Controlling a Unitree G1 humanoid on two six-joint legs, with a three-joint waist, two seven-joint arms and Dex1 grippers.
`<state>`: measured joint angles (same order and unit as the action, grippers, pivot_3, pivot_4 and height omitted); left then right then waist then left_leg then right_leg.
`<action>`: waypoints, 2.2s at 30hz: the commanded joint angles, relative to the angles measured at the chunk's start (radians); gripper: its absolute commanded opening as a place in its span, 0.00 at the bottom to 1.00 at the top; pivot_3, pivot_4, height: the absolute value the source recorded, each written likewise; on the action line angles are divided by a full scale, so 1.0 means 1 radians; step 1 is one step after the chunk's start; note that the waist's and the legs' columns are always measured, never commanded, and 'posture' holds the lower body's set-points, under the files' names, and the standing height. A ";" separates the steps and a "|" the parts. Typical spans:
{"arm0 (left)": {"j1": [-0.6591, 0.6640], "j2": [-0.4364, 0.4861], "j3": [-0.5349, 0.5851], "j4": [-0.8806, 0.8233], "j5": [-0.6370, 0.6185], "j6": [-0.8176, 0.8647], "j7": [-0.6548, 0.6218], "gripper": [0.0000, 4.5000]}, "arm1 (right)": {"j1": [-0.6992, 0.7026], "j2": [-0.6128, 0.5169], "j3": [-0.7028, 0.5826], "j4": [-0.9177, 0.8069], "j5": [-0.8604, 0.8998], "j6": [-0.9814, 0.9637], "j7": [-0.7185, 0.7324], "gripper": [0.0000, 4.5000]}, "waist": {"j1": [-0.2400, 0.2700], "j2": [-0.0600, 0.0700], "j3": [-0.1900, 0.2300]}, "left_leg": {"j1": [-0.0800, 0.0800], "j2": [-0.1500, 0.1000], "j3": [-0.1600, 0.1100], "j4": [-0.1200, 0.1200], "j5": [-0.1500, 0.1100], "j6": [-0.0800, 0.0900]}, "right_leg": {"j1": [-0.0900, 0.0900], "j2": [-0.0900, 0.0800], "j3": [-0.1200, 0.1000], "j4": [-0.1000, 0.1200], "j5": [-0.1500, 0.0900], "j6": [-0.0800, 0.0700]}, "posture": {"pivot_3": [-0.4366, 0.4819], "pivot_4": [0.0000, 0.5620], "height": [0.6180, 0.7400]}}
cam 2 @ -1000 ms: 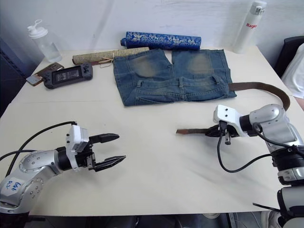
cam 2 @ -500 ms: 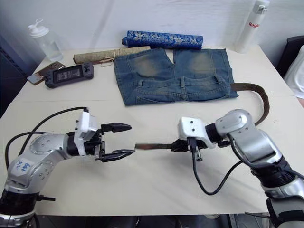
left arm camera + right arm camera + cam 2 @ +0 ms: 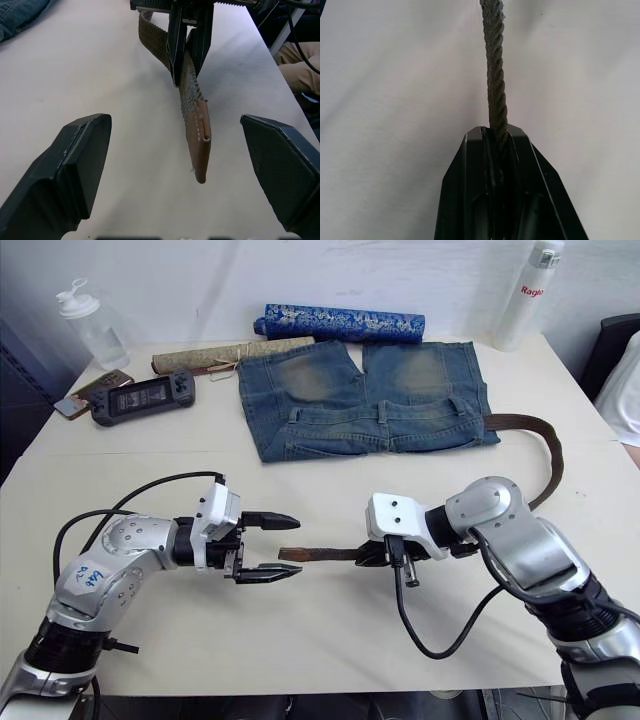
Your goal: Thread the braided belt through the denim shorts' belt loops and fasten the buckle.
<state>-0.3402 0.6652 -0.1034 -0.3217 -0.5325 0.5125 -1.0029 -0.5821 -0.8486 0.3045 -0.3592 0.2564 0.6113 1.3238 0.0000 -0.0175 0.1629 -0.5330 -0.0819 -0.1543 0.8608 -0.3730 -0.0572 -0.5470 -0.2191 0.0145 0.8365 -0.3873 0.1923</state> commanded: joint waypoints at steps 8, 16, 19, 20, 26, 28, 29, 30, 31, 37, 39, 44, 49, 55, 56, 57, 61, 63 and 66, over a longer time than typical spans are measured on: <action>-0.011 0.007 0.003 0.006 0.011 -0.015 -0.052 0.12 | 0.034 -0.029 -0.036 -0.061 0.035 0.007 -0.014 0.00 | 0.000 0.000 0.000 | 0.000 0.000 0.000 0.000 0.000 0.000 | 0.000 0.000 0.000 0.000 0.000 0.000 | 0.48 0.27 0.16; -0.015 -0.008 0.009 0.018 0.015 -0.011 -0.037 0.12 | 0.017 -0.029 -0.061 -0.070 0.087 0.048 -0.024 0.00 | 0.001 0.000 0.000 | 0.000 0.000 0.000 0.000 0.000 0.000 | 0.000 0.000 0.000 0.000 0.000 0.000 | 0.48 0.27 0.16; -0.012 -0.023 0.016 0.017 0.001 0.001 -0.021 0.10 | 0.020 0.003 -0.118 -0.068 0.093 0.052 -0.104 0.20 | 0.000 0.000 0.000 | 0.000 0.000 0.000 0.000 0.000 0.000 | 0.000 0.000 0.000 0.000 0.000 0.000 | 0.48 0.27 0.16; -0.011 -0.029 0.018 0.016 -0.002 0.005 -0.016 0.10 | 0.019 0.006 -0.137 -0.066 0.098 0.059 -0.123 0.25 | 0.001 0.000 0.000 | 0.000 0.000 0.000 0.000 0.000 0.000 | 0.000 0.000 0.000 0.000 0.000 0.000 | 0.48 0.27 0.16; 0.005 -0.087 0.053 0.010 -0.049 0.060 0.048 0.10 | 0.041 0.039 -0.420 -0.061 0.309 0.297 -0.265 0.92 | 0.007 0.000 0.000 | 0.000 0.000 0.000 0.000 0.000 0.000 | 0.000 -0.001 0.000 0.000 0.000 0.000 | 0.48 0.27 0.16; 0.007 -0.121 0.074 0.006 -0.080 0.096 0.087 0.10 | 0.059 0.068 -0.594 -0.077 0.536 0.507 -0.311 0.99 | 0.012 0.000 0.000 | 0.000 0.001 0.000 0.000 0.000 0.000 | 0.000 -0.001 0.000 0.000 0.000 0.000 | 0.48 0.27 0.16; 0.006 -0.140 0.087 0.003 -0.101 0.119 0.112 0.10 | 0.084 0.071 -0.672 -0.088 0.674 0.608 -0.326 0.99 | 0.017 -0.001 0.000 | 0.000 0.003 0.000 0.000 0.000 0.000 | 0.000 -0.001 0.000 0.000 0.000 0.000 | 0.48 0.27 0.16; 0.005 -0.153 0.095 0.000 -0.114 0.136 0.129 0.10 | 0.101 0.073 -0.723 -0.096 0.773 0.677 -0.345 0.99 | 0.022 -0.001 0.000 | 0.000 0.004 0.000 0.000 0.000 0.000 | 0.000 0.000 0.000 0.000 0.000 0.000 | 0.48 0.27 0.16; 0.005 -0.170 0.104 -0.006 -0.127 0.152 0.152 0.10 | 0.139 0.073 -0.769 -0.099 0.913 0.722 -0.386 0.99 | 0.025 0.000 0.000 | 0.000 0.004 -0.001 0.000 0.000 0.000 | 0.000 0.000 0.000 0.000 0.000 -0.001 | 0.48 0.27 0.16; 0.034 -0.249 0.148 -0.090 -0.299 0.296 0.253 0.10 | 0.538 0.057 -0.623 -0.201 1.656 0.489 -0.869 0.99 | 0.026 -0.001 0.000 | -0.001 0.005 0.002 0.001 0.000 0.001 | 0.000 -0.001 0.000 0.000 0.000 -0.001 | 0.48 0.27 0.16; 0.033 -0.273 0.180 -0.109 -0.392 0.354 0.295 0.10 | 0.587 0.132 -0.502 -0.209 1.670 0.386 -1.081 0.99 | 0.019 -0.004 -0.001 | -0.001 0.006 0.003 0.003 0.000 0.002 | 0.000 0.000 0.002 0.000 0.001 -0.002 | 0.48 0.27 0.16; 0.032 -0.317 0.245 -0.113 -0.566 0.445 0.431 0.10 | 0.618 0.347 -0.400 -0.232 1.582 0.188 -1.350 0.99 | 0.020 0.000 -0.001 | 0.002 0.006 0.002 0.002 0.001 0.003 | 0.000 0.001 0.007 -0.001 0.001 -0.006 | 0.48 0.27 0.16; 0.051 -0.320 0.242 -0.130 -0.621 0.469 0.494 0.10 | 0.613 0.503 -0.400 -0.270 1.567 0.028 -1.437 0.99 | 0.023 -0.001 -0.001 | 0.002 0.005 0.003 0.002 0.001 0.003 | 0.000 0.002 0.008 -0.001 0.002 -0.004 | 0.48 0.27 0.16; 0.054 -0.317 0.233 -0.131 -0.641 0.470 0.519 0.10 | 0.607 0.542 -0.387 -0.318 1.533 -0.035 -1.452 0.99 | 0.023 0.000 -0.001 | 0.002 0.004 0.003 0.002 0.001 0.004 | 0.000 0.004 0.008 0.000 0.002 -0.004 | 0.48 0.27 0.16; 0.053 -0.317 0.230 -0.130 -0.642 0.470 0.521 0.10 | 0.607 0.543 -0.384 -0.321 1.529 -0.042 -1.450 0.99 | 0.022 0.000 -0.001 | 0.002 0.004 0.004 0.002 0.001 0.004 | 0.000 0.004 0.008 0.000 0.002 -0.004 | 0.48 0.27 0.16; 0.052 -0.316 0.228 -0.129 -0.641 0.468 0.523 0.10 | 0.606 0.544 -0.382 -0.321 1.527 -0.048 -1.448 0.99 | 0.022 0.000 -0.001 | 0.002 0.004 0.004 0.002 0.001 0.004 | 0.000 0.005 0.007 0.000 0.002 -0.004 | 0.48 0.27 0.16; 0.046 -0.310 0.222 -0.122 -0.640 0.466 0.523 0.10 | 0.610 0.543 -0.378 -0.312 1.508 -0.061 -1.445 0.88 | 0.022 0.000 -0.001 | 0.002 0.004 0.006 0.002 0.000 0.004 | 0.000 0.006 0.007 0.000 0.001 -0.007 | 0.48 0.27 0.16; 0.045 -0.302 0.214 -0.124 -0.634 0.465 0.517 0.10 | 0.607 0.545 -0.377 -0.308 1.499 -0.066 -1.443 0.70 | 0.022 0.000 -0.001 | 0.002 0.004 0.006 0.002 0.000 0.004 | 0.000 0.006 0.007 0.000 0.001 -0.007 | 0.48 0.27 0.16; 0.044 -0.297 0.209 -0.126 -0.634 0.462 0.516 0.10 | 0.604 0.558 -0.375 -0.306 1.499 -0.076 -1.439 0.34 | 0.022 0.000 -0.001 | 0.002 0.005 0.006 0.002 0.000 0.004 | 0.000 0.006 0.007 0.000 0.001 -0.007 | 0.48 0.27 0.16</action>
<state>-0.2879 0.3601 0.1049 -0.4176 -1.1491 0.9862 -0.4753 0.0286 -0.3022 -0.0772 -0.6306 1.7494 0.5491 -0.1275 0.0223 -0.0178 0.1618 -0.5312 -0.0773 -0.1484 0.8626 -0.3725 -0.0535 -0.5471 -0.2134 0.0219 0.8370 -0.3867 0.1855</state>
